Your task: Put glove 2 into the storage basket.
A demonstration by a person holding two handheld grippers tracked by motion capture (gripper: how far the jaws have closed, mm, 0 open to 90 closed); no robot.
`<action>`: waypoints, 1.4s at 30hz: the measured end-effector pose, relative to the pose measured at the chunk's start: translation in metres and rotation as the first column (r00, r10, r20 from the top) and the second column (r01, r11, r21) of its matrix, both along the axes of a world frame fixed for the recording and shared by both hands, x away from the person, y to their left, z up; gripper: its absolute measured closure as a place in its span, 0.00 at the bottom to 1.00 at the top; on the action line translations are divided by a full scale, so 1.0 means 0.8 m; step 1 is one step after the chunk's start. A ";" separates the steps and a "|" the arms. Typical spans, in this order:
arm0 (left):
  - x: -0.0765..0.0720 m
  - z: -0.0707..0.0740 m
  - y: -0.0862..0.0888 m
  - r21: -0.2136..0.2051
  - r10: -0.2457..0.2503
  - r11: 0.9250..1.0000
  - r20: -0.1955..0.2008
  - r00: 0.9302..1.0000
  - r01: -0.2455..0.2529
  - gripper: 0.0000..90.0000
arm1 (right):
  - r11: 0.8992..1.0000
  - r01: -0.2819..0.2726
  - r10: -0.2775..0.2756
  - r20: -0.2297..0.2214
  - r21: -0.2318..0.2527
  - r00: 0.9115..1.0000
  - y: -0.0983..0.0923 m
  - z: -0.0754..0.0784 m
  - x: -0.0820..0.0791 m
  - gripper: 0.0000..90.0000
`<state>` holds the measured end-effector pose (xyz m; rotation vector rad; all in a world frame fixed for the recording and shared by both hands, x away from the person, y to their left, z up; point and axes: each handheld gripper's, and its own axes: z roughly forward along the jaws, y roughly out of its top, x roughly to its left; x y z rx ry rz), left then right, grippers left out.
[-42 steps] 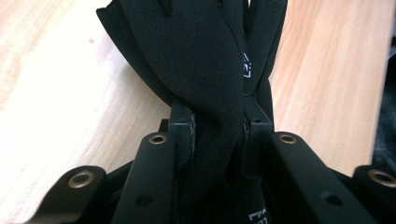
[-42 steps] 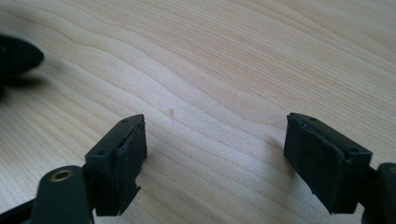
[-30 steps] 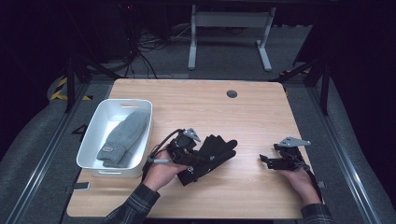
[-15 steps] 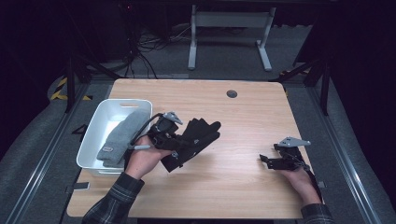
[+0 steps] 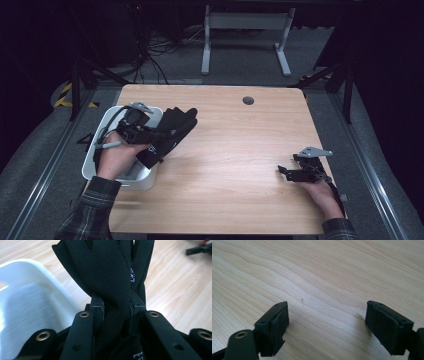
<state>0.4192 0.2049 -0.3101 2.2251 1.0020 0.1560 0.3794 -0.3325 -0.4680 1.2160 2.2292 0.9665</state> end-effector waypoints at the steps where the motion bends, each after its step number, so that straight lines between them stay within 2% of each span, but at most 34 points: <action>1: 0.001 0.001 0.009 0.001 0.017 1.000 0.001 1.000 -0.017 0.81 | 1.000 0.000 0.000 0.000 0.000 1.000 0.000 0.000 0.000 0.22; 3: 0.003 0.002 0.030 -0.003 0.058 0.998 -0.003 0.998 -0.058 0.81 | 1.000 0.001 -0.001 0.000 0.000 1.000 0.000 0.000 0.000 0.22; 7: 0.006 -0.004 0.054 -0.002 0.102 0.995 -0.012 0.995 -0.102 0.81 | 1.000 0.000 0.000 0.000 0.001 1.000 0.000 0.000 0.000 0.22; 12: 0.008 -0.018 0.083 0.012 0.166 0.986 -0.030 0.986 -0.166 0.81 | 1.000 0.001 -0.001 0.000 0.000 1.000 0.000 0.000 0.000 0.22; 15: 0.013 -0.030 0.098 0.002 0.196 0.981 -0.053 0.979 -0.196 0.81 | 1.000 0.000 0.000 0.000 0.000 1.000 0.000 0.000 0.000 0.22; 18: 0.017 -0.040 0.106 0.002 0.213 0.977 -0.073 0.974 -0.214 0.80 | 1.000 0.000 0.000 0.000 0.000 1.000 0.000 0.000 0.000 0.22; 23: 0.022 -0.059 0.109 0.004 0.215 0.976 -0.101 0.971 -0.216 0.79 | 1.000 0.001 -0.001 -0.001 0.000 1.000 0.000 0.000 0.000 0.22; 25: 0.025 -0.068 0.109 0.003 0.225 0.974 -0.118 0.967 -0.227 0.79 | 1.000 0.000 0.000 0.000 0.000 1.000 0.000 0.000 0.000 0.22; 28: 0.028 -0.077 0.110 0.014 0.233 0.973 -0.117 0.965 -0.232 0.75 | 1.000 0.000 0.000 -0.001 0.000 1.000 0.000 0.000 0.000 0.22; 30: 0.030 -0.079 0.109 0.027 0.236 0.972 -0.119 0.964 -0.234 0.71 | 1.000 0.001 -0.001 0.000 0.000 1.000 0.000 0.000 0.000 0.22; 32: 0.031 -0.080 0.109 0.034 0.247 0.969 -0.116 0.962 -0.245 0.61 | 1.000 0.000 0.000 0.000 0.001 1.000 0.000 0.000 0.000 0.22; 35: 0.033 -0.082 0.108 0.045 0.268 0.963 -0.106 0.958 -0.264 0.41 | 1.000 0.001 -0.001 0.000 0.000 1.000 0.000 0.000 0.000 0.22; 37: 0.034 -0.082 0.108 0.065 0.284 0.958 -0.083 0.955 -0.279 0.29 | 1.000 0.001 -0.001 -0.001 0.000 1.000 0.000 0.000 0.000 0.22; 39: 0.033 -0.080 0.107 0.059 0.285 0.958 -0.062 0.957 -0.281 0.22 | 1.000 0.000 0.000 0.000 0.000 1.000 0.000 0.000 0.000 0.22; 42: 0.030 -0.076 0.104 0.049 0.276 0.960 -0.038 0.960 -0.274 0.17 | 1.000 0.000 0.000 0.000 0.000 1.000 0.000 0.000 0.000 0.22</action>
